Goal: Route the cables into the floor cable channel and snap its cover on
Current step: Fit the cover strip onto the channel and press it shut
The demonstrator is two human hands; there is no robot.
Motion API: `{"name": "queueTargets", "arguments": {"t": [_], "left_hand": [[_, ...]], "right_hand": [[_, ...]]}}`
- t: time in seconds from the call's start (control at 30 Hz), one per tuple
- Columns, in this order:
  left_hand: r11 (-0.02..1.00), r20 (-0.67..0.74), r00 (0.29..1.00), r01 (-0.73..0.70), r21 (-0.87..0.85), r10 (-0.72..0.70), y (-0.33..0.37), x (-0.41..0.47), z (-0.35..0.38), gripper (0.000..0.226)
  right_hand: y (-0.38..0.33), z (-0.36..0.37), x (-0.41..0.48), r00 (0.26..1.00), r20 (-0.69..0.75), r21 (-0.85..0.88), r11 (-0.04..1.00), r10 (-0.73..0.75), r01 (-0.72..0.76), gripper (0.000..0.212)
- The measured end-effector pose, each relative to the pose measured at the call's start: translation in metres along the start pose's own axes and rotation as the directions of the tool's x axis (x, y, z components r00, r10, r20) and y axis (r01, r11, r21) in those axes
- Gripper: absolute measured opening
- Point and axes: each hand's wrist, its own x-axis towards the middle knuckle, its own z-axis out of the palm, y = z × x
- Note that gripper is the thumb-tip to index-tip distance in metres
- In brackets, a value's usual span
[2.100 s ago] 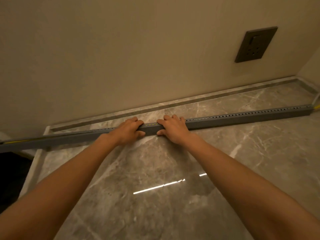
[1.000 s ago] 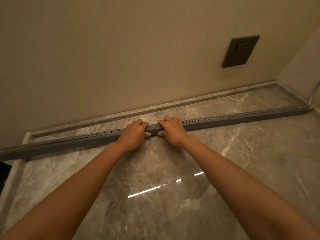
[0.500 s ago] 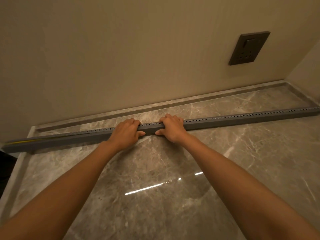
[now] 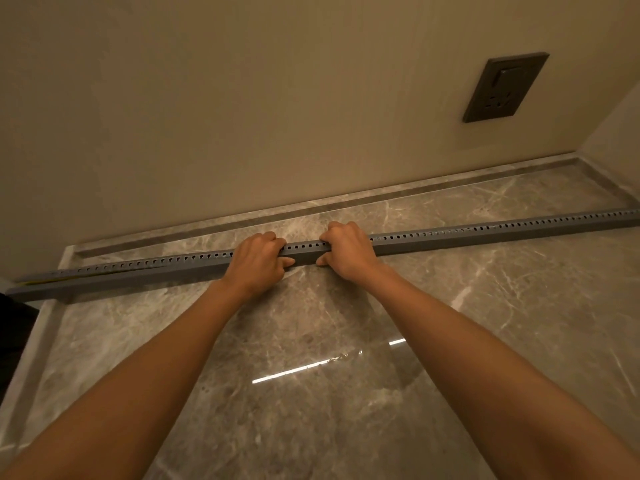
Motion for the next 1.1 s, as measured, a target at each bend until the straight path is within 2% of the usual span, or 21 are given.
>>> {"name": "queueTargets", "arguments": {"t": [0.27, 0.43, 0.7, 0.83, 0.97, 1.1], "left_hand": [[0.994, 0.029, 0.996, 0.085, -0.074, -0.083, 0.004, 0.0, -0.003, 0.031], [0.978, 0.124, 0.988, 0.112, -0.174, -0.091, -0.002, 0.0, -0.01, 0.032], [0.942, 0.144, 0.976, 0.198, -0.271, -0.164, -0.048, -0.016, -0.03, 0.024], [0.941, 0.191, 0.967, 0.217, -0.26, -0.17, -0.073, -0.024, -0.039, 0.025], [0.943, 0.255, 0.96, 0.188, -0.275, -0.117, -0.089, -0.027, -0.047, 0.028], [0.933, 0.26, 0.953, 0.231, -0.277, -0.158, -0.098, -0.031, -0.047, 0.026]], "right_hand": [[-0.003, -0.004, 0.003, 0.998, 0.052, 0.028, 0.999, 0.024, -0.025, 0.034], [-0.004, -0.005, -0.001, 0.997, 0.074, 0.02, 0.999, 0.026, -0.027, 0.035], [-0.025, -0.001, 0.003, 0.989, 0.09, 0.111, 0.986, 0.116, -0.125, 0.032], [-0.052, 0.01, 0.009, 0.989, 0.105, 0.183, 0.975, 0.104, -0.123, 0.032], [-0.081, 0.02, 0.015, 0.991, 0.118, 0.175, 0.98, 0.069, -0.089, 0.031], [-0.103, 0.025, 0.021, 0.985, 0.173, 0.179, 0.983, 0.009, -0.04, 0.031]]}}
